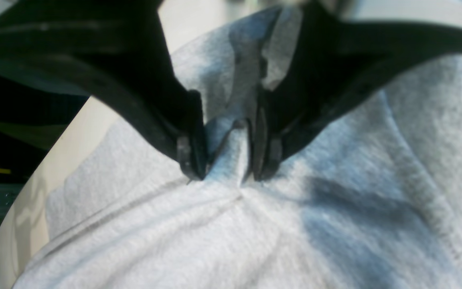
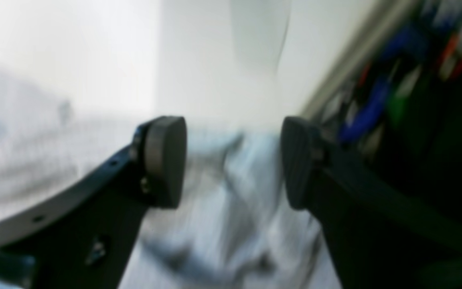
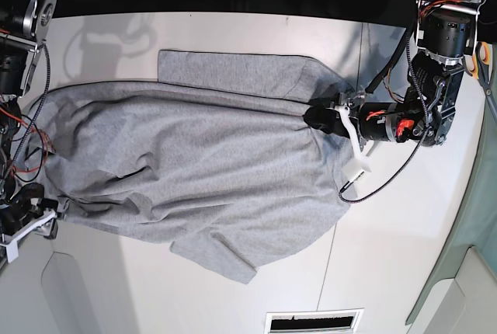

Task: Layout the t-shirt on the table in an organized manner, then fold the t-shirt properly
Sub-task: 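Regrasp the shirt edge with the right gripper and pull it taut, then hold the shirt with both grippers and pull it straight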

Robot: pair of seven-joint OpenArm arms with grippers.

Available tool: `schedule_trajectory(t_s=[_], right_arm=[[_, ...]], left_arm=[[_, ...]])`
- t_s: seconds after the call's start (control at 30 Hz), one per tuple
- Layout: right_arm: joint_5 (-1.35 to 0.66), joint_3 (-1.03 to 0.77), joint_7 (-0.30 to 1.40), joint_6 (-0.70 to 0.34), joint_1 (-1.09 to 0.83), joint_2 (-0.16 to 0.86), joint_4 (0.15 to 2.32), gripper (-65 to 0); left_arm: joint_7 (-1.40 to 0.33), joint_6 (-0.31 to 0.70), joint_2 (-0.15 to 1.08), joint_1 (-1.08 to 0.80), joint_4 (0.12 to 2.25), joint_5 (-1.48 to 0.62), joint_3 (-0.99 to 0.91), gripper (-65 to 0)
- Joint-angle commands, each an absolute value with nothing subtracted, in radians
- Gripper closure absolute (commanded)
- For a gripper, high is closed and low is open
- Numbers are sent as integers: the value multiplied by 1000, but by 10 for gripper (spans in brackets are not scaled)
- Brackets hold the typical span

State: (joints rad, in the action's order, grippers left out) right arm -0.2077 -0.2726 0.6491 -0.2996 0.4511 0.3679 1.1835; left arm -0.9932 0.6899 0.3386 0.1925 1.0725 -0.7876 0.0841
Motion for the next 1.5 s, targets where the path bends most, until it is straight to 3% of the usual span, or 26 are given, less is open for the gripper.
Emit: schedule_trajectory(t_s=[0.0,0.17,0.33,0.57,0.87,0.97,1.27,1.37,1.47], right_arm=[[-227,-279,655,-286,464,385,1200,-371],[-281,-342,682,-257,315,384,1251,-369],[-317,-528,681,-232,165,360,1351,-369],[-340,-702,613,-231,67,344,1360,-369],[-384,-702,443,-237,60,346,1153,-369],[-420,-692,406,-305,60,346,1117,-369],[-426,-610,392,-322,140,346,1033,-368],[-427,-590,392,-322,159,343,1028,-276],[-427,-588,393,-322,169,339,1029,-203]], left_arm=[[-979,698,353,210,1086,-785,79,-241],[-946,698,387,210,1086,-835,79,-241],[-947,698,463,210,1086,-922,79,-241],[-994,698,520,204,1086,-991,79,-241],[-916,698,540,162,1085,-939,-6,-241],[-909,698,538,147,1084,-907,-8,-241],[-909,698,474,96,1084,-860,-8,-241],[-909,698,448,94,1084,-833,-8,-230],[-909,698,438,94,1084,-828,-8,-169]])
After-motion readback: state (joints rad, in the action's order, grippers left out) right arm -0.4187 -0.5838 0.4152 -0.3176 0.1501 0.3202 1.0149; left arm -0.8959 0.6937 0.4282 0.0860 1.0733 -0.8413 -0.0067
